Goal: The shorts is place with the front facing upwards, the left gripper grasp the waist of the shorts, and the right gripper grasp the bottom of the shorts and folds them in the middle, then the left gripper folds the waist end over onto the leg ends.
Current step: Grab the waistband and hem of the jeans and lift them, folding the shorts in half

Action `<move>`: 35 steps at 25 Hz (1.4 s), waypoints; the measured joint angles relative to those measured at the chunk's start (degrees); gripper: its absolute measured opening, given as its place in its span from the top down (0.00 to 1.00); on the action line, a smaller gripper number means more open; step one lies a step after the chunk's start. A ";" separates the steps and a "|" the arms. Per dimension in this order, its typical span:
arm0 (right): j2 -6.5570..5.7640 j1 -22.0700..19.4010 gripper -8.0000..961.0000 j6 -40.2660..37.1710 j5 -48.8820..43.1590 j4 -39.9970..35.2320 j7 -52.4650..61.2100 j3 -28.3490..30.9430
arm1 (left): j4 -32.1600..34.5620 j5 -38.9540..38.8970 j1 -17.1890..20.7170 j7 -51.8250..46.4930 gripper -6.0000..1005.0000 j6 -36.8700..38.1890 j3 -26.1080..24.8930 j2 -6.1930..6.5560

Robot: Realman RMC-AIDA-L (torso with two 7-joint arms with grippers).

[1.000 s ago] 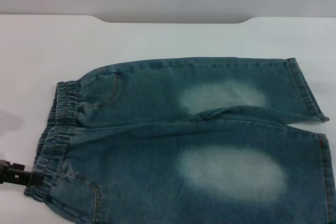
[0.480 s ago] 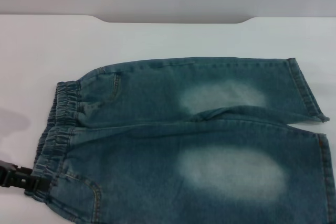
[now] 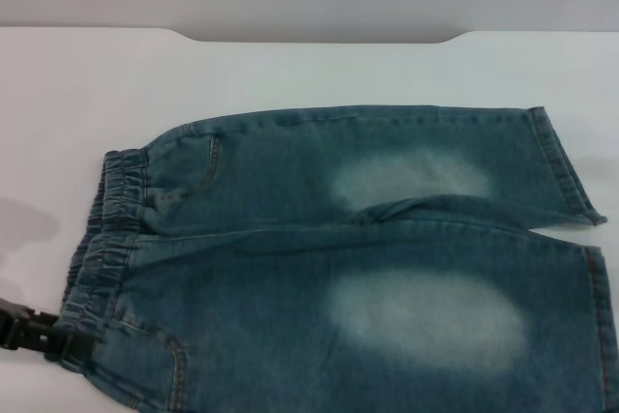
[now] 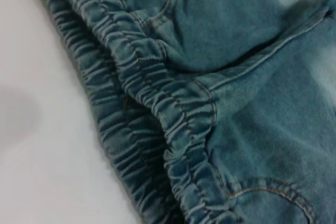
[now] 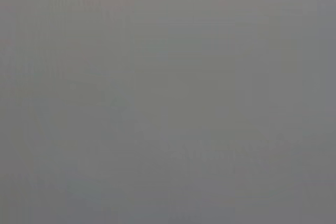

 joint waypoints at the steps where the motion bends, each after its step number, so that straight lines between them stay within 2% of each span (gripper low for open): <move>1: 0.00 0.00 0.40 0.01 0.00 0.00 0.00 0.00 | -0.05 0.45 0.00 0.02 0.16 0.11 0.01 0.00; 8: 0.00 0.00 0.40 0.04 0.00 0.08 0.00 0.00 | -0.10 2.12 -0.06 0.45 0.16 0.33 0.08 -0.35; 24: 0.09 -0.78 0.40 0.03 0.00 0.26 0.00 0.75 | -2.23 2.82 -2.35 1.35 0.16 0.85 0.69 -0.25; 35: 0.15 -0.97 0.40 0.03 0.04 0.25 0.01 0.79 | -2.44 3.84 -2.57 1.41 0.16 0.09 0.69 -0.32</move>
